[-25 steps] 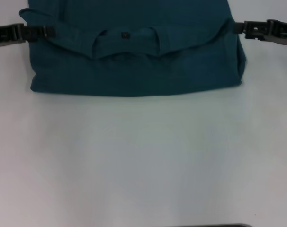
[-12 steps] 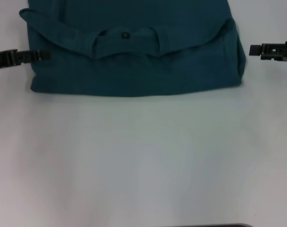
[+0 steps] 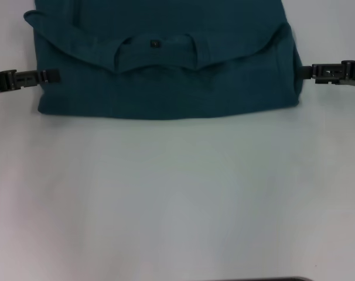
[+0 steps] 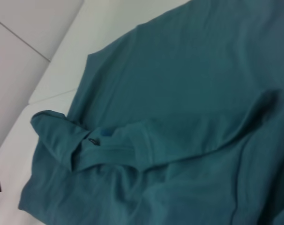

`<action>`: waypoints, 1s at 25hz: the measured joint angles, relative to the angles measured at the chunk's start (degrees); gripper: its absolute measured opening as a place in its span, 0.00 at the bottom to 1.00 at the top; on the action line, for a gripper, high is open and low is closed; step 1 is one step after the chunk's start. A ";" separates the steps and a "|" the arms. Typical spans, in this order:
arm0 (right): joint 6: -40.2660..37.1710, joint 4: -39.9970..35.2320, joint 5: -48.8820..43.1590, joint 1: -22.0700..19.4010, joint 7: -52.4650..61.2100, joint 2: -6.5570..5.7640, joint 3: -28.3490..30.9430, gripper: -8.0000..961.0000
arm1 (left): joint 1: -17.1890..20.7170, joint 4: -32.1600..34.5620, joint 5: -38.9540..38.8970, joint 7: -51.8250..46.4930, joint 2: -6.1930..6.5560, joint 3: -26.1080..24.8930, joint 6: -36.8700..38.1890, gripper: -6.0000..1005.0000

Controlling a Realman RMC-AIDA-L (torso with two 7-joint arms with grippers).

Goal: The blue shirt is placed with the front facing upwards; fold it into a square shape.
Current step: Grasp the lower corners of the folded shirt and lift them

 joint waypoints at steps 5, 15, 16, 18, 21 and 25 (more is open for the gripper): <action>0.69 0.71 -0.04 -0.77 0.72 0.54 -0.11 0.86 | 0.11 0.00 0.41 0.20 0.04 0.04 -0.35 0.90; 3.10 2.24 0.28 -0.57 0.70 2.12 0.13 0.88 | 0.03 0.00 0.43 0.47 0.05 0.14 -0.55 0.89; 3.42 2.31 0.38 -0.67 0.70 2.18 0.18 0.88 | 0.03 0.00 0.38 0.48 0.05 0.13 -0.56 0.89; 4.02 2.72 0.47 -0.72 0.70 2.31 0.21 0.88 | 0.05 0.00 0.26 0.50 0.05 0.13 -0.56 0.89; 4.86 3.64 0.49 -0.57 0.67 2.46 0.20 0.88 | 0.06 0.00 0.12 0.52 0.05 0.13 -0.54 0.89; 5.94 3.81 0.50 -0.53 0.66 2.96 0.16 0.88 | 0.08 -0.37 0.06 0.53 0.05 0.07 -0.51 0.89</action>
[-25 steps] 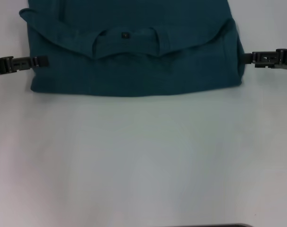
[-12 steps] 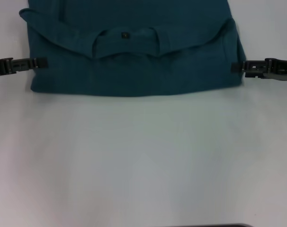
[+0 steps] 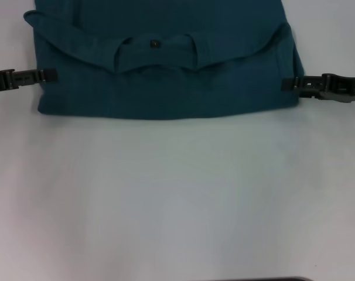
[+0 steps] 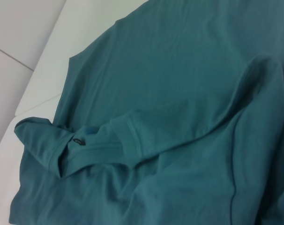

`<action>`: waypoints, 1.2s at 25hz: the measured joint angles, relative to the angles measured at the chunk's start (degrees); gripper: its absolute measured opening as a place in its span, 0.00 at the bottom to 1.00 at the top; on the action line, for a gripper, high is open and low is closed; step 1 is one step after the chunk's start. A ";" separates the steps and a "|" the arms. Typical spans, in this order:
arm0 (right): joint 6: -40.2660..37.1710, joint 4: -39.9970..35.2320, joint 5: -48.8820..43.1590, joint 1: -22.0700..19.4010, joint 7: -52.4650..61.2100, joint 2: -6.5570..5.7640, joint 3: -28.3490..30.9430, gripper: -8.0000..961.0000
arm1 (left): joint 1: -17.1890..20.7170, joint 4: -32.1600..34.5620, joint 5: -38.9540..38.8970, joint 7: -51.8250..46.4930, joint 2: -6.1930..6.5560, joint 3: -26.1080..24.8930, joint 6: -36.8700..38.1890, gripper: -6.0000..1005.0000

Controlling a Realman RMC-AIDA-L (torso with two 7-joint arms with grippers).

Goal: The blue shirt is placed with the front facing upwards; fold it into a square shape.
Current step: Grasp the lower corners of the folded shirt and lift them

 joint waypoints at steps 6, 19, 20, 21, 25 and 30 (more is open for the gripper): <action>0.73 0.24 0.00 0.02 -0.01 0.77 0.04 0.88 | -0.11 -0.24 -0.03 0.03 0.18 -0.03 -0.01 0.89; 1.85 0.85 2.13 0.87 -0.50 1.55 -0.14 0.87 | -0.57 -0.33 -0.03 0.03 0.42 0.07 -0.09 0.89; 1.87 0.85 2.20 0.95 -0.50 1.55 -0.20 0.87 | -0.59 -0.33 -0.03 0.03 0.42 0.07 -0.11 0.89; 1.90 0.85 2.24 0.99 -0.48 1.55 -0.24 0.87 | -0.59 -0.33 -0.03 0.03 0.43 0.07 -0.12 0.89; 2.42 0.89 2.23 1.04 -0.20 1.53 -0.27 0.87 | -0.60 -0.33 -0.03 0.03 0.44 0.06 -0.49 0.89; 2.91 1.42 2.00 1.14 -0.04 1.51 -0.41 0.87 | -0.64 -0.33 -0.03 0.09 0.44 0.06 -0.73 0.89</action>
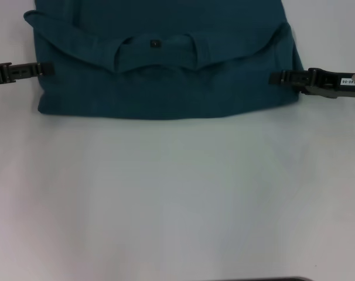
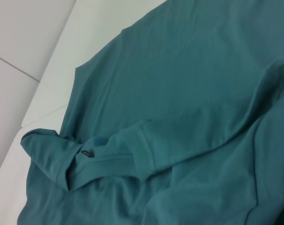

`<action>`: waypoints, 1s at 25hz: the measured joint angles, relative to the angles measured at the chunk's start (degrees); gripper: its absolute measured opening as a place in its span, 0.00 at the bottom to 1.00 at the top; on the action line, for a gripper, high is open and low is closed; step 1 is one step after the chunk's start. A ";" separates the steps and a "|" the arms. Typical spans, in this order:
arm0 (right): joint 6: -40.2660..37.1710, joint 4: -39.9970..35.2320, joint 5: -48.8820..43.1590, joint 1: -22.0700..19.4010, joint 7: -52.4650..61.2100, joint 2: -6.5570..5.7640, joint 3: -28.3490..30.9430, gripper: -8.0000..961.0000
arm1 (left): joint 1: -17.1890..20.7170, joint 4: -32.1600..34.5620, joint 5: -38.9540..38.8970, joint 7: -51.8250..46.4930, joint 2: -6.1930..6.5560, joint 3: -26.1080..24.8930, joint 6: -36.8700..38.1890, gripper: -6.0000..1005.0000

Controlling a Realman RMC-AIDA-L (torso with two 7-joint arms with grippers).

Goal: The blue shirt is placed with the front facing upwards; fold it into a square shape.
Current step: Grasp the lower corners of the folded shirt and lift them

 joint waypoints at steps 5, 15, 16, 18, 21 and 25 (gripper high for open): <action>1.36 0.64 -0.06 0.38 0.62 -0.04 -0.14 0.82 | -0.05 0.00 0.00 0.02 0.00 0.00 -0.03 0.89; 3.10 1.99 -0.31 1.20 1.42 -0.10 -1.48 0.48 | 0.04 -0.74 0.01 -0.16 0.00 -0.06 0.13 0.89; 3.05 1.90 -0.31 1.21 1.46 -0.05 -1.49 0.45 | 0.07 -0.76 0.05 -0.17 0.00 -0.08 0.14 0.89; 2.84 1.79 -0.29 1.22 1.48 -0.03 -1.50 0.41 | 0.07 -0.77 0.14 -0.18 0.00 -0.09 0.13 0.89; 2.72 1.75 -0.20 1.23 1.49 -0.17 -1.50 0.34 | 0.12 -0.79 0.14 -0.18 0.02 -0.09 0.12 0.89; 2.68 1.72 0.00 0.99 1.49 -0.35 -1.16 0.24 | 0.11 -0.79 0.11 -0.19 0.06 -0.03 0.04 0.89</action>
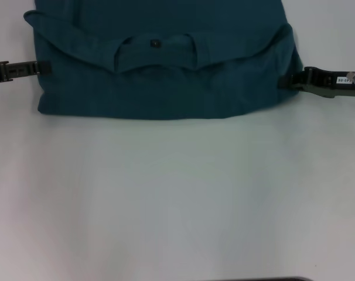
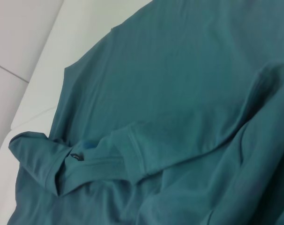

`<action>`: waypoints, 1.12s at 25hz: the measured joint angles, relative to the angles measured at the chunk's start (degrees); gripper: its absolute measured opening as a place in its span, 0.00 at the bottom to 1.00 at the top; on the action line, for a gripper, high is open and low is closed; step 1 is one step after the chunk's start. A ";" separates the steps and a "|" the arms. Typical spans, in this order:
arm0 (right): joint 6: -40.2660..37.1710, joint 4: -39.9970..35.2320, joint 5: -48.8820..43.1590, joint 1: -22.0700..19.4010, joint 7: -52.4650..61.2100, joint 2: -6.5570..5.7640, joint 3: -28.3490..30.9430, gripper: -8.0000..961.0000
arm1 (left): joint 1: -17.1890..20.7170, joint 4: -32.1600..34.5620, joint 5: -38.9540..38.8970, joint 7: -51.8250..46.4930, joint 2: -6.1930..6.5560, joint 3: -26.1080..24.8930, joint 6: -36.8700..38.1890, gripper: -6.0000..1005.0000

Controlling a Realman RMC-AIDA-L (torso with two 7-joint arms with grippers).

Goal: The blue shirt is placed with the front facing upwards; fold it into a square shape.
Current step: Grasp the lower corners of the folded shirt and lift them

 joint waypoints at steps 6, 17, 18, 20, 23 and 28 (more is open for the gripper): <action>-0.08 -0.02 0.10 -0.84 -0.10 -0.25 0.66 0.04 | 0.18 0.01 0.12 0.01 -0.07 0.02 -0.07 0.89; -0.44 -0.02 0.11 -0.94 -0.40 -0.36 0.86 0.04 | 1.02 2.66 0.67 0.06 -0.15 0.22 -4.10 0.89; -0.47 -0.02 0.11 -0.89 -0.28 -0.36 0.80 0.04 | 1.00 3.41 0.68 0.05 -0.20 0.44 -5.08 0.89; -0.65 -0.02 0.11 -0.74 -0.13 -0.35 0.72 0.04 | 0.83 4.58 0.68 -0.14 -0.34 1.35 -7.13 0.89; -0.98 -0.02 0.11 -0.60 -0.06 -0.35 0.87 0.04 | 0.49 6.12 0.69 -0.50 -0.66 3.32 -10.05 0.89; -1.11 -0.03 0.11 -0.52 0.06 -0.39 0.99 0.04 | 0.04 6.87 0.69 -0.90 -1.12 4.55 -12.35 0.89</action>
